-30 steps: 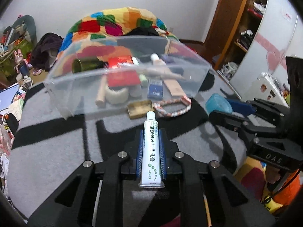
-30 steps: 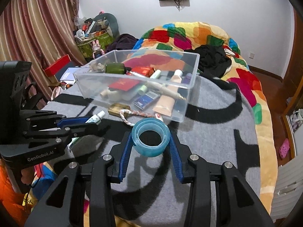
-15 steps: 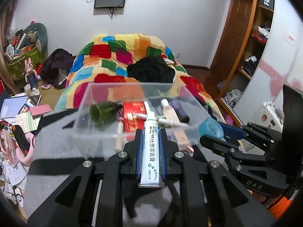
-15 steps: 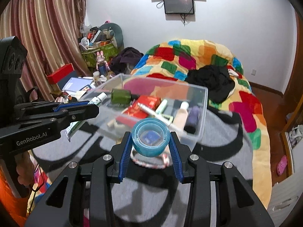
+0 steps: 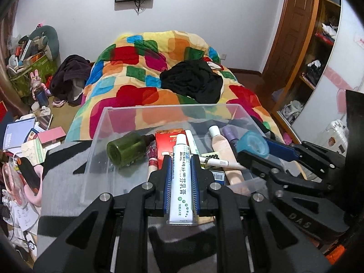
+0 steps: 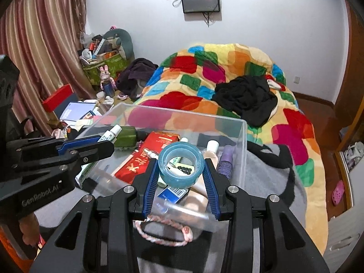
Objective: Organize objects
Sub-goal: 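Drop the toothpaste tube into the box with the left while the right drops the tape roll, then grasp the pink-and-white rope toy with the right gripper, then grasp the small brass box with the left gripper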
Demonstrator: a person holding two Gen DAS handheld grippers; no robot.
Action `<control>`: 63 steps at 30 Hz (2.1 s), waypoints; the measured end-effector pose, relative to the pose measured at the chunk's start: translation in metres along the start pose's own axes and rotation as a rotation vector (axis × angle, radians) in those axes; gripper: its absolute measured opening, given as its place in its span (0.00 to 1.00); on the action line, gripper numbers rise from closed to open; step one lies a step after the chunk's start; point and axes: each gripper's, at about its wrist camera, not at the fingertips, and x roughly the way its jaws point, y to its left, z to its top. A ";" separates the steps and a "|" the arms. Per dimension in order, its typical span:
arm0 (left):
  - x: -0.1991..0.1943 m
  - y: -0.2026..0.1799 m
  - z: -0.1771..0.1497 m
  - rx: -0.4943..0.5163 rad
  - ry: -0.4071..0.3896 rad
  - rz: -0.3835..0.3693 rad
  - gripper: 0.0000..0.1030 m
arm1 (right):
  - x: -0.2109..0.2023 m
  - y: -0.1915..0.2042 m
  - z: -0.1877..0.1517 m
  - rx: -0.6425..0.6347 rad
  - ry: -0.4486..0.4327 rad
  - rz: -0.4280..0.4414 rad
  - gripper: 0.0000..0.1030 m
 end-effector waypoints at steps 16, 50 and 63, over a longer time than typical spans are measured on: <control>0.012 -0.001 0.001 0.009 0.010 0.018 0.16 | 0.011 0.001 -0.005 -0.020 0.051 0.026 0.36; 0.013 0.001 -0.088 -0.003 0.177 -0.027 0.46 | 0.016 -0.010 -0.076 0.015 0.184 0.029 0.30; 0.029 -0.019 -0.080 0.035 0.210 -0.018 0.56 | -0.008 -0.019 -0.085 0.039 0.120 0.005 0.11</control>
